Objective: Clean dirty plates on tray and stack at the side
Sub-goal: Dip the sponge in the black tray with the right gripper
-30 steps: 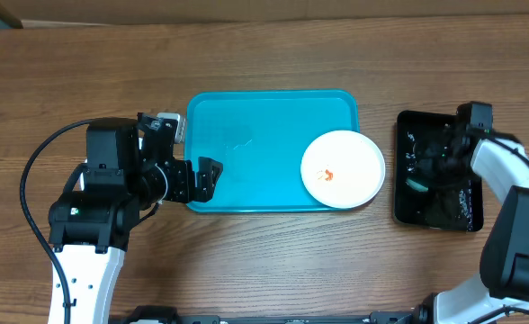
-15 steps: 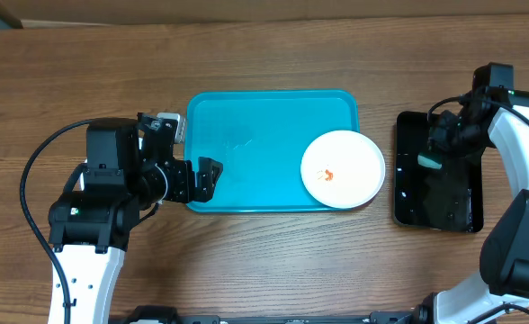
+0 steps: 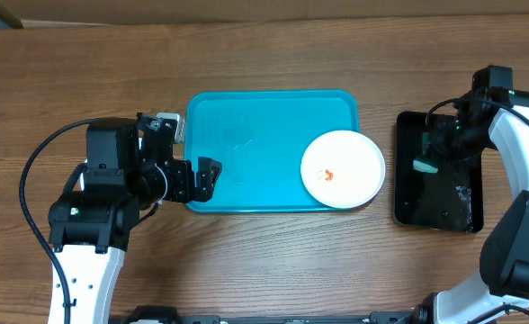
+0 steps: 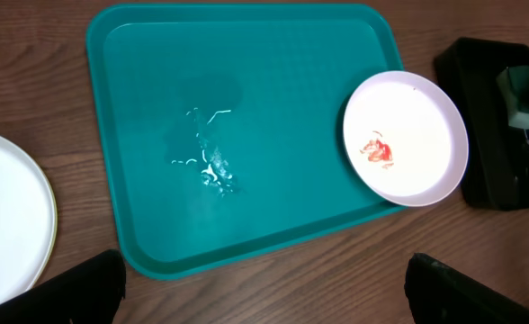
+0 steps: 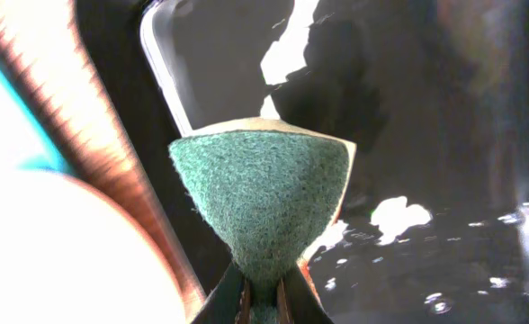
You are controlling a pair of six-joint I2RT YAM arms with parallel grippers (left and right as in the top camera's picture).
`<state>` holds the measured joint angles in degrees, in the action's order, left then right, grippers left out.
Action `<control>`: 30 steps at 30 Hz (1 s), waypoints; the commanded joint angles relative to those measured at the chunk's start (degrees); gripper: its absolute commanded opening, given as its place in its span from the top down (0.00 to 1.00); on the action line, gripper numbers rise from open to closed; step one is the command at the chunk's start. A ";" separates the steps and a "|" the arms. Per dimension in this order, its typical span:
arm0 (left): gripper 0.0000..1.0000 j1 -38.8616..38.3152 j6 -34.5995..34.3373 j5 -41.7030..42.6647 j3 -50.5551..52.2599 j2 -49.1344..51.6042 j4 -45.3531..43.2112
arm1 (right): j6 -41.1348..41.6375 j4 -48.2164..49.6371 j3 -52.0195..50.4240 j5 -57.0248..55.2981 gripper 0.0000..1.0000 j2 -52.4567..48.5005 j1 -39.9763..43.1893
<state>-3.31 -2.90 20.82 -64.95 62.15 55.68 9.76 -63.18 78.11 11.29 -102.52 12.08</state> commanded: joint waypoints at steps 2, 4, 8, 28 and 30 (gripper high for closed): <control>0.00 -0.26 -0.52 -0.42 0.28 0.11 -0.70 | -4.74 -0.92 0.79 5.95 0.96 5.07 -2.49; 0.00 -0.26 -0.52 -0.42 0.28 0.11 -0.87 | -5.16 -1.22 0.79 5.75 0.96 5.81 -3.96; 0.00 -0.26 -0.55 -0.42 0.28 0.11 -0.85 | -5.75 -1.36 0.59 4.33 0.96 5.66 -7.78; 0.00 -0.26 -0.52 -0.39 0.28 0.11 -0.26 | -0.44 0.81 -1.07 -10.60 0.96 4.57 -14.64; 0.00 -0.26 -0.55 -0.39 0.28 0.11 -0.22 | 0.74 0.72 -1.07 -13.33 0.96 4.57 -14.64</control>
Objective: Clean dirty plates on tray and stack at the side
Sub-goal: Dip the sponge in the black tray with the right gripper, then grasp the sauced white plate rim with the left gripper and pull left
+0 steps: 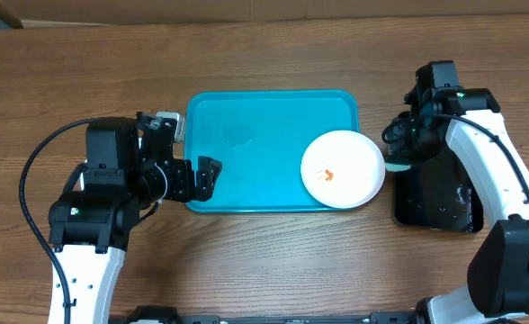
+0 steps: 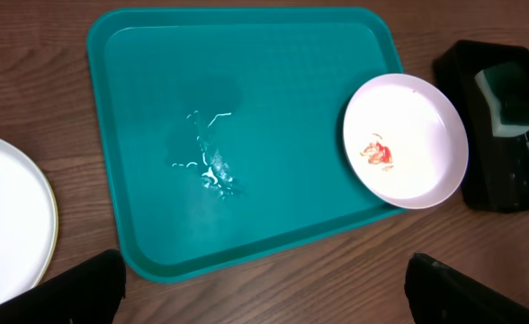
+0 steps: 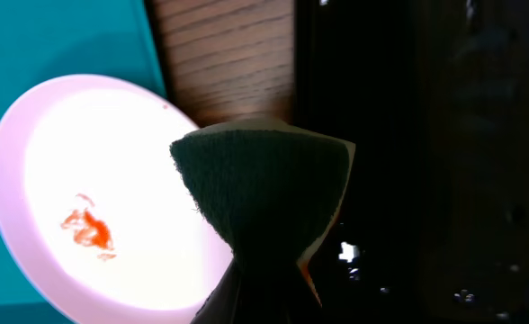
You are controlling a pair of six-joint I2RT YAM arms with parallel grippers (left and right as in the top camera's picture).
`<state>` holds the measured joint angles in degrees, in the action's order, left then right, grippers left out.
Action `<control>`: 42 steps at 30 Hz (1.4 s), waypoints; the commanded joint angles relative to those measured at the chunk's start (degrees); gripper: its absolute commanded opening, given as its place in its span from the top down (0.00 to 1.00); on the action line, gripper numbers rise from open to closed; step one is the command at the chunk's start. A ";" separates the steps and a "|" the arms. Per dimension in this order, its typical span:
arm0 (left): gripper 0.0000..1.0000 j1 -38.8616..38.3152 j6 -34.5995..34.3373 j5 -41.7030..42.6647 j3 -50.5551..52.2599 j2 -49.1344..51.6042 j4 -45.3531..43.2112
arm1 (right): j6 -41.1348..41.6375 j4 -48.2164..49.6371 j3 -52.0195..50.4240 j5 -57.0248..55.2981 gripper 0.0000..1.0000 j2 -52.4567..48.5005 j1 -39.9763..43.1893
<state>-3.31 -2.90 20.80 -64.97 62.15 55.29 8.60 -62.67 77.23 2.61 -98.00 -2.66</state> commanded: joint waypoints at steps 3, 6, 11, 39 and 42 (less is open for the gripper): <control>0.00 -0.26 -1.49 -0.22 0.31 0.11 -0.09 | 3.39 -0.22 -0.20 -7.67 0.96 0.04 0.26; 0.00 -0.31 -4.87 -0.24 0.31 0.42 -2.03 | 5.20 -1.31 -0.20 -9.27 0.96 0.04 0.35; 0.00 -3.58 -11.04 -2.99 0.15 2.99 -6.21 | 12.24 -1.95 0.28 -11.47 0.96 1.51 2.86; 0.19 -24.74 -18.93 -4.26 -8.22 43.39 -37.11 | 3.45 -5.07 2.62 -0.81 0.96 7.02 10.45; 0.22 -25.53 -18.91 -4.24 -8.22 46.36 -39.34 | 3.32 -5.07 2.62 -0.81 0.96 7.02 10.45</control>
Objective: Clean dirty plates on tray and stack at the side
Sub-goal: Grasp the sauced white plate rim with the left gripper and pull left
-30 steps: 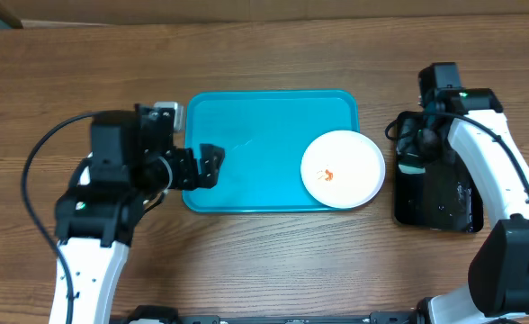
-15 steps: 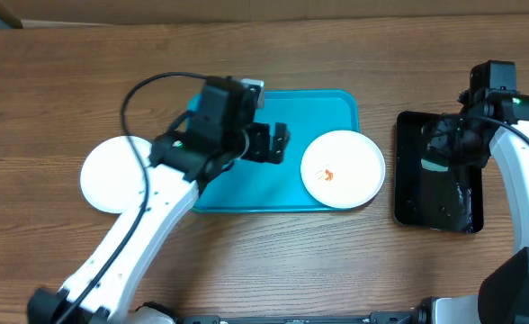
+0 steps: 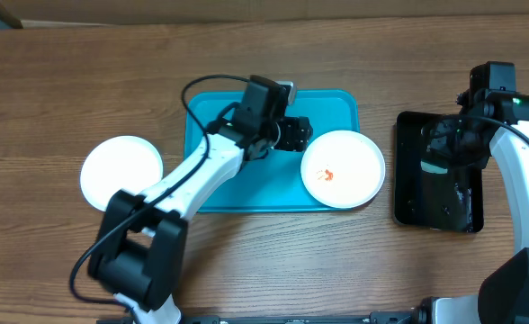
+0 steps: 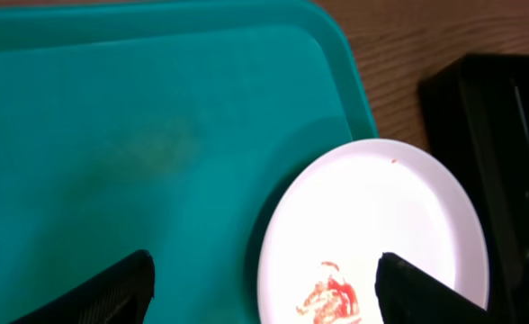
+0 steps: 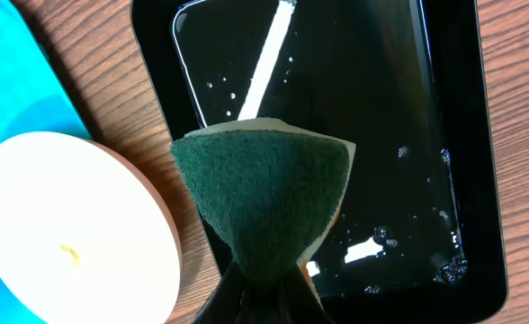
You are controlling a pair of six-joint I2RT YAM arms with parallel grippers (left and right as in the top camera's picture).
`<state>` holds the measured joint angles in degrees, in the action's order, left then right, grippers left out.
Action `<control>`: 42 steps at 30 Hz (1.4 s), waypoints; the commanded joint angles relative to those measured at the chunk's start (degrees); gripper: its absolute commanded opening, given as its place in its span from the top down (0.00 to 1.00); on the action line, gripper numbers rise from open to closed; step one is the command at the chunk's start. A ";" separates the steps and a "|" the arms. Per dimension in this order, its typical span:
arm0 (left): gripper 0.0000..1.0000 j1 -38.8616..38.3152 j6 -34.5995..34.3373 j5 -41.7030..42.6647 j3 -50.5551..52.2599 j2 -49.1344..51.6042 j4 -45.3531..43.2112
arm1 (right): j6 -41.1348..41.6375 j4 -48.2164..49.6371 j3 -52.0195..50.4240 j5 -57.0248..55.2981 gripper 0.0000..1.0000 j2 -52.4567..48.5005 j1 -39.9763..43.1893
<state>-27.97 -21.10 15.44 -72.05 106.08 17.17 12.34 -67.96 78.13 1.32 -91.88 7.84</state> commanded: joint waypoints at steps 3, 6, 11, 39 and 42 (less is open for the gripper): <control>0.22 -1.51 -0.31 1.09 -1.14 4.83 -2.56 | -0.42 0.24 1.73 0.39 0.96 0.90 -0.04; 0.23 -2.16 -0.33 1.07 -1.14 7.06 -2.60 | -0.42 0.24 1.73 0.31 0.96 0.90 -0.04; 0.39 -3.26 -0.31 1.09 -1.14 9.64 -0.94 | -0.42 0.24 1.73 0.28 0.96 0.90 -0.04; 0.86 13.20 -17.16 -0.02 -1.16 2.10 44.35 | -0.48 0.13 1.73 0.26 0.96 0.90 -0.04; 0.75 13.44 -15.32 1.29 -1.49 1.46 44.35 | -0.48 0.11 1.73 0.26 0.96 0.90 -0.04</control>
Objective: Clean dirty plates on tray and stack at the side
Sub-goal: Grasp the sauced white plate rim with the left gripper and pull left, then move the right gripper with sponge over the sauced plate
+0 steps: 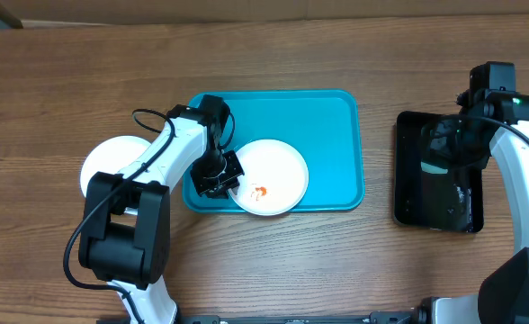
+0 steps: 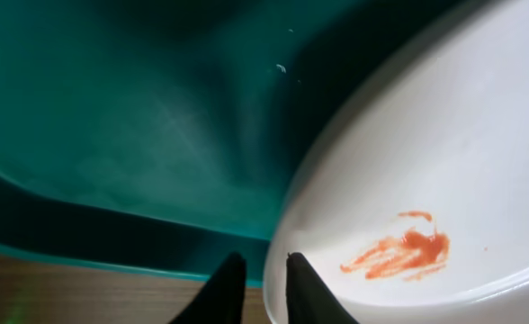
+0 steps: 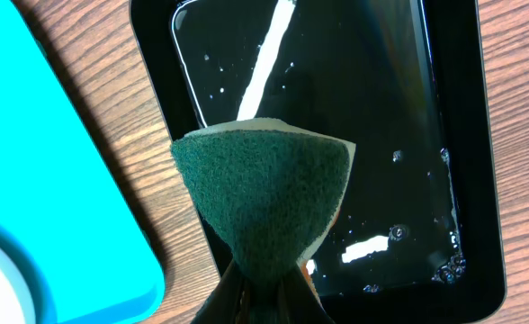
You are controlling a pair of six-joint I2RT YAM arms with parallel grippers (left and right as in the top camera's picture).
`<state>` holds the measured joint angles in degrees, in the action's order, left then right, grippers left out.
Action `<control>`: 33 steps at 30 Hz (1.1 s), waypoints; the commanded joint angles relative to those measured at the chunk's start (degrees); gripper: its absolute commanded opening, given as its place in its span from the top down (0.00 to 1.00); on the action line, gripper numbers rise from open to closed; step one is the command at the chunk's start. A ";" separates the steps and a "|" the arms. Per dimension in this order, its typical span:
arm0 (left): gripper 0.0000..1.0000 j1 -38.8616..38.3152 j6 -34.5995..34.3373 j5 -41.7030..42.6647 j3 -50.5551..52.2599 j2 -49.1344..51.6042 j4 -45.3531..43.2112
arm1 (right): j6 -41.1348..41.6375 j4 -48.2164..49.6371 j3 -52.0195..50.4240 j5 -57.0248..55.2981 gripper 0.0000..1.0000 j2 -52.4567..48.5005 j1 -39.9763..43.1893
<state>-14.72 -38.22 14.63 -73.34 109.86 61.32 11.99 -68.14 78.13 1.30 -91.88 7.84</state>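
The dirty white plate [image 1: 278, 166], with a red smear [image 2: 399, 252], lies at the front left of the teal tray [image 1: 332, 135]. My left gripper [image 1: 223, 179] is shut on the plate's left rim; in the left wrist view the rim sits between the two dark fingers [image 2: 226, 286]. A clean white plate [image 1: 107, 166] rests on the table left of the tray, partly under my left arm. My right gripper [image 3: 264, 301] is shut on a green sponge [image 3: 263, 202] and hangs over the black water basin [image 1: 440, 202].
The basin [image 3: 363, 135] holds shallow water and stands on the table right of the tray. A strip of bare wood lies between the tray's right edge [image 3: 112, 207] and the basin. The right half of the tray is bare.
The dirty plate was at the tray's right end with my left gripper open beside it. It now lies at the front left with my left gripper shut on its rim. The right arm is unchanged.
My left arm waited left of the tray while my right gripper held the sponge over the basin. The sponge then stood at the plate's right edge, then back over the basin as my left gripper reached the plate. Now the plate is at the tray's front left.
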 commanded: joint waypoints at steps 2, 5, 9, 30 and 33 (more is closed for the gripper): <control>0.74 0.17 2.62 1.75 -0.87 -3.45 0.15 | -0.13 0.28 1.73 0.28 0.96 0.90 -0.04; 0.73 0.07 4.02 0.42 -2.80 -6.34 -0.26 | -0.15 0.28 1.73 0.28 0.96 0.90 -0.04; 0.69 0.07 10.29 -0.44 -5.62 -10.73 -4.35 | -0.13 0.31 1.73 0.28 0.96 0.90 -0.04; 0.30 0.07 53.70 -0.66 -6.27 -1.05 -20.65 | -0.15 0.28 1.73 0.28 0.96 0.90 -0.04; 0.32 0.07 53.70 -0.66 -6.27 0.72 -20.02 | -0.26 0.28 1.73 0.28 0.96 0.90 -0.04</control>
<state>-14.74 12.93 14.31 -79.29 108.73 40.86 11.97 -68.14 78.13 1.28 -91.88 7.81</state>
